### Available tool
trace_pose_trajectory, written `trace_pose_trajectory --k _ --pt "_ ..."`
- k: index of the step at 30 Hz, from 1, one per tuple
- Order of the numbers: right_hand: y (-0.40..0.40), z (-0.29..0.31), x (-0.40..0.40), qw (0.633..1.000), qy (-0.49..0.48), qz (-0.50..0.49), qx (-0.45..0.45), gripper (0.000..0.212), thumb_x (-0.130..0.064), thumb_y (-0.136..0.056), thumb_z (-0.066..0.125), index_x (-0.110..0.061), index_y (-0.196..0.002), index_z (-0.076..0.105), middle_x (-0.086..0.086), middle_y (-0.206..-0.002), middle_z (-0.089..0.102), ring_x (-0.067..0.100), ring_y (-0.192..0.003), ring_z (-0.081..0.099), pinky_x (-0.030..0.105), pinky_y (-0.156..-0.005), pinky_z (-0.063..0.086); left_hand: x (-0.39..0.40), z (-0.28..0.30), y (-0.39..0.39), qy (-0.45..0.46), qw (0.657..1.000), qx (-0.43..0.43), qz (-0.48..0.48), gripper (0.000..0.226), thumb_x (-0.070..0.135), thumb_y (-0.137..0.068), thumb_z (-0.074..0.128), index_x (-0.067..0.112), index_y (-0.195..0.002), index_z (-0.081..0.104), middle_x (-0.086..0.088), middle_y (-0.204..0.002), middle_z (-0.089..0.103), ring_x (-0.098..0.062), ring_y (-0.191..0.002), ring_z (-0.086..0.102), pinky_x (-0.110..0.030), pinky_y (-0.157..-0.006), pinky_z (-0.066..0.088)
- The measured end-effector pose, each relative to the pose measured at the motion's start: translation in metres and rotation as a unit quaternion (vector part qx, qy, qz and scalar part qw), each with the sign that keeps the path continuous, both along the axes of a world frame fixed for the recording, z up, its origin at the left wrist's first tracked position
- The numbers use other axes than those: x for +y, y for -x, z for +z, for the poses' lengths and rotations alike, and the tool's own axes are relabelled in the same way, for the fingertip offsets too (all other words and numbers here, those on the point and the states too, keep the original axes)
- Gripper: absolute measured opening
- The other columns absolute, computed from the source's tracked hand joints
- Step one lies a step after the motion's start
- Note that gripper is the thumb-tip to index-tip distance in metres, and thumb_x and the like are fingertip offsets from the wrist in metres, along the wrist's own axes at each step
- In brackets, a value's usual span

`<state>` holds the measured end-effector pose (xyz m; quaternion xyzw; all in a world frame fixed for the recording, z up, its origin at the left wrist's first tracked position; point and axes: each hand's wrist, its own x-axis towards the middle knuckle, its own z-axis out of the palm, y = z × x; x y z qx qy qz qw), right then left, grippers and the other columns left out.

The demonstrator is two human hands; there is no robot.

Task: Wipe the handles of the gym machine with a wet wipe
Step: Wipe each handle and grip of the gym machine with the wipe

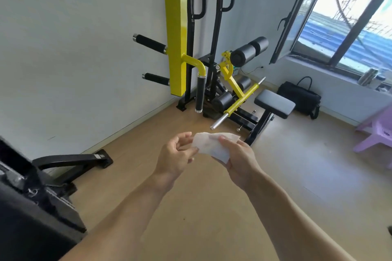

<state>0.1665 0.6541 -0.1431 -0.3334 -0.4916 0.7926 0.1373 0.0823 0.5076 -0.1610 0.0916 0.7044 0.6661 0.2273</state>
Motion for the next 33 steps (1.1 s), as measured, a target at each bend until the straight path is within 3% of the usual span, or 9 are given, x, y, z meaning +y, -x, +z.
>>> trace_pose_trajectory --k 6,9,14,17,19,22,25,28,33 --pt "0.09 -0.004 0.051 0.991 -0.041 -0.122 -0.019 0.02 -0.033 -0.091 0.071 -0.014 -0.098 0.075 0.012 -0.104 0.073 0.029 -0.099 0.069 0.044 -0.092 0.058 0.046 0.008 0.08 0.062 0.992 0.105 -0.016 0.036 0.023 -0.09 0.069 0.032 -0.125 0.063 0.017 -0.122 0.065 0.001 -0.112 0.061 -0.026 -0.097 0.051" --pt "0.137 -0.002 0.075 0.986 -0.098 -0.133 -0.013 0.025 -0.041 -0.093 0.066 -0.022 -0.079 0.074 0.003 -0.087 0.071 0.023 -0.085 0.064 0.036 -0.08 0.053 0.075 0.017 0.118 0.066 0.987 0.145 -0.023 0.038 0.027 -0.094 0.065 0.031 -0.131 0.059 0.016 -0.128 0.062 0.0 -0.116 0.058 -0.024 -0.099 0.048" --pt "0.194 -0.003 0.096 0.987 -0.158 -0.015 0.024 0.039 -0.037 -0.103 0.048 -0.009 -0.089 0.072 -0.009 -0.072 0.059 0.001 -0.068 0.052 0.025 -0.065 0.04 0.12 0.041 0.171 0.061 0.985 0.162 0.019 0.045 0.022 -0.091 0.069 0.02 -0.135 0.056 0.007 -0.128 0.063 -0.005 -0.108 0.063 -0.009 -0.08 0.045" --pt "0.2 -0.023 0.101 0.99 -0.103 0.03 0.093 0.029 -0.024 -0.104 0.043 -0.019 -0.097 0.071 -0.025 -0.088 0.07 -0.015 -0.087 0.061 0.02 -0.089 0.044 0.139 0.048 0.193 0.093 0.979 0.182 0.014 0.04 0.025 -0.092 0.067 0.022 -0.131 0.058 0.009 -0.124 0.063 -0.007 -0.113 0.061 -0.011 -0.084 0.042" --pt "0.205 -0.029 0.107 0.983 -0.141 0.028 0.116 0.026 -0.026 -0.102 0.05 -0.025 -0.11 0.075 -0.016 -0.111 0.074 -0.004 -0.108 0.064 0.021 -0.095 0.047 0.148 0.05 0.204 0.114 0.973 0.197 0.023 0.034 0.027 -0.093 0.066 0.021 -0.126 0.062 0.007 -0.122 0.068 -0.006 -0.112 0.061 -0.005 -0.081 0.039" --pt "0.219 -0.028 0.121 0.969 -0.238 0.008 0.06 0.007 -0.033 -0.089 0.074 -0.038 -0.094 0.074 -0.011 -0.096 0.076 0.003 -0.093 0.07 0.025 -0.078 0.057 0.155 0.048 0.214 0.13 0.97 0.205 0.022 0.029 0.033 -0.092 0.066 0.023 -0.119 0.066 0.009 -0.115 0.071 -0.003 -0.105 0.063 -0.005 -0.077 0.04" --pt "0.234 -0.031 0.128 0.957 -0.288 -0.002 0.029 0.034 -0.033 -0.076 0.086 -0.041 -0.104 0.069 -0.011 -0.096 0.074 0.006 -0.09 0.069 0.028 -0.078 0.058 0.158 0.041 0.223 0.148 0.963 0.224 0.006 0.025 0.041 -0.089 0.069 0.024 -0.107 0.073 0.012 -0.105 0.074 0.004 -0.095 0.065 -0.006 -0.071 0.043" --pt "0.244 -0.038 0.126 0.929 -0.368 0.025 0.011 0.039 -0.035 -0.081 0.081 -0.042 -0.117 0.069 -0.017 -0.098 0.069 0.002 -0.09 0.065 0.019 -0.076 0.052 0.16 0.038 0.231 0.15 0.962 0.226 -0.004 0.029 0.045 -0.086 0.071 0.022 -0.102 0.076 0.012 -0.092 0.073 0.013 -0.082 0.063 0.001 -0.064 0.042" --pt "0.248 -0.056 0.12 0.88 -0.47 0.062 -0.031 0.03 -0.049 -0.092 0.062 -0.041 -0.121 0.062 -0.018 -0.109 0.067 0.01 -0.098 0.062 0.036 -0.085 0.053 0.156 0.035 0.245 0.15 0.959 0.24 -0.028 0.032 0.047 -0.083 0.072 0.023 -0.103 0.078 0.008 -0.097 0.076 0.004 -0.086 0.065 -0.005 -0.068 0.043"
